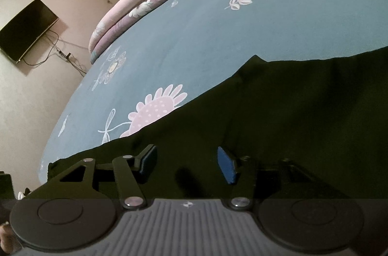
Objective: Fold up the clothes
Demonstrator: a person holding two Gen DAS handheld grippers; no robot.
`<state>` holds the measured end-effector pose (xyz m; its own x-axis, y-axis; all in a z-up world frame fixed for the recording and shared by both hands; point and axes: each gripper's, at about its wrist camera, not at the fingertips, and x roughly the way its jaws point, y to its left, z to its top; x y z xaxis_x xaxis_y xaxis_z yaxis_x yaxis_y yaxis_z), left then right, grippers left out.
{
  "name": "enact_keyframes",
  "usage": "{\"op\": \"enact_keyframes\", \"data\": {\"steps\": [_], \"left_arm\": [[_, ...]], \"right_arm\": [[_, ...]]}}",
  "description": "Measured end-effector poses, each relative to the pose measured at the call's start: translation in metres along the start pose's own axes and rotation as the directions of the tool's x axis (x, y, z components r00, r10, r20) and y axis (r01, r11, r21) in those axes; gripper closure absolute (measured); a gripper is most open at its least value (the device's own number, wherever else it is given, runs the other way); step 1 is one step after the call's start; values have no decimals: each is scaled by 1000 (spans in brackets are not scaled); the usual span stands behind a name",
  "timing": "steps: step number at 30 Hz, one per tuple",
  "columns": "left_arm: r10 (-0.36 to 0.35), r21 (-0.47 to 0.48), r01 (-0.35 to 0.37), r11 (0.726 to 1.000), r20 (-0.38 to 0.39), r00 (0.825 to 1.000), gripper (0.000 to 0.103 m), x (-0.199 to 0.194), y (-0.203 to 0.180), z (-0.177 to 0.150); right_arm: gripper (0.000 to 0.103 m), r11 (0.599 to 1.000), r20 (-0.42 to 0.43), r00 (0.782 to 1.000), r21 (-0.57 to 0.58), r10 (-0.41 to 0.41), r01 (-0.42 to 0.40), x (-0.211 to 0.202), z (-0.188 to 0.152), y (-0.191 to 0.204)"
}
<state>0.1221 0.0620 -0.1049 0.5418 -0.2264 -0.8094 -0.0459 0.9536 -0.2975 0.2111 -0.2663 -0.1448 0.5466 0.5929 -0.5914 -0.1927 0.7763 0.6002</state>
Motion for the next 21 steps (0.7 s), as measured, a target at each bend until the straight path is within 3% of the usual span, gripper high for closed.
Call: {"op": "enact_keyframes", "data": {"steps": [2,5,6,7,8,11,15,19,21], "left_arm": [[20,-74,-16,997,48,999,1,-14,13,9],[84,-149,-76,986,45,995,1,-25,30,12],[105,-161,-97,982,41,994,1,-27,33,10],[126,-173,-118,978,36,991,1,-28,36,9],[135,-182,-129,975,25,990,1,-27,38,6],[113,-199,-110,974,4,994,1,-25,41,-2],[86,-169,-85,982,0,996,1,-22,32,-4],[74,-171,-71,983,14,997,1,-26,32,-5],[73,-169,-70,983,13,997,1,-27,31,-5]], "right_arm": [[42,998,-3,1000,-51,24,-24,-2,-3,11],[44,988,-19,997,-140,69,-71,-4,-10,31],[48,977,-43,994,-187,97,-104,-2,-16,41],[60,962,-71,990,-235,125,-138,0,-23,53],[70,945,-107,983,-274,152,-176,4,-30,64],[71,884,-219,952,-371,214,-284,13,-53,93],[71,760,-330,918,-531,221,-374,15,-87,124],[71,724,-360,906,-561,223,-402,20,-105,135],[71,677,-365,906,-612,217,-409,18,-114,141]]}}
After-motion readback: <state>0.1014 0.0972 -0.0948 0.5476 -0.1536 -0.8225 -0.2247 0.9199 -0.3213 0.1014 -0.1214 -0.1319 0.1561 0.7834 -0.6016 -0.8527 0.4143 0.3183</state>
